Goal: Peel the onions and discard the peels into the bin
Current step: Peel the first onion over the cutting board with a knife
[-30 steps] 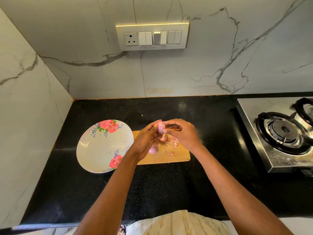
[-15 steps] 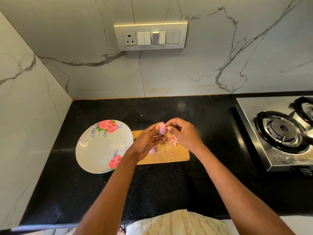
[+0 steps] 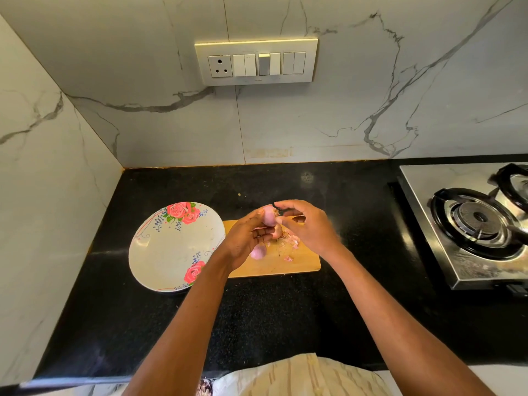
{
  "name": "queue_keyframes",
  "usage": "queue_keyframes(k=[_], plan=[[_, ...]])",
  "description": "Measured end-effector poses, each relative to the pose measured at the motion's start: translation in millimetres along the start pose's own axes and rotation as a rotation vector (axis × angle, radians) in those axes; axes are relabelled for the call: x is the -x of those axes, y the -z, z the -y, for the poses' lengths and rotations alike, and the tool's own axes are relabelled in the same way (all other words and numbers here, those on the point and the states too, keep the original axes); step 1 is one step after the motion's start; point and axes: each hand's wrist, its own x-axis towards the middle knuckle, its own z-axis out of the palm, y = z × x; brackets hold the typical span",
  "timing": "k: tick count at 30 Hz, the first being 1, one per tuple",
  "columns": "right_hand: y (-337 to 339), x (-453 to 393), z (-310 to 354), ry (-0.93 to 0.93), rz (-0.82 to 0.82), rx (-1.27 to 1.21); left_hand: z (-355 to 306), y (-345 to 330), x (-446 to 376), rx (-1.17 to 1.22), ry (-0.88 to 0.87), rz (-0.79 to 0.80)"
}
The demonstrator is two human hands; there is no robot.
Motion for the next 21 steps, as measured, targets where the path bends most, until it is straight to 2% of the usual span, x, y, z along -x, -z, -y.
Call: queue_keyframes(k=[9, 14, 19, 21], plan=[[1.9, -3.1, -3.7, 0.023, -0.093, 0.006, -9.0, -7.3, 0.7, -0.09, -0.034, 0.072], [-0.4, -4.0, -2.0, 0.067, -0.104, 0.119, -3.2, -9.7, -4.5, -0.104, -0.022, 0.053], [-2.3, -0.3, -4.3, 0.011, -0.217, 0.055, -2.9, -7.5, -4.4, -0.019, 0.006, -0.007], [-1.0, -0.5, -7.4, -0.008, -0.187, 0.097, -2.5, -5.4, -3.5, -0.027, 0.005, -0.033]])
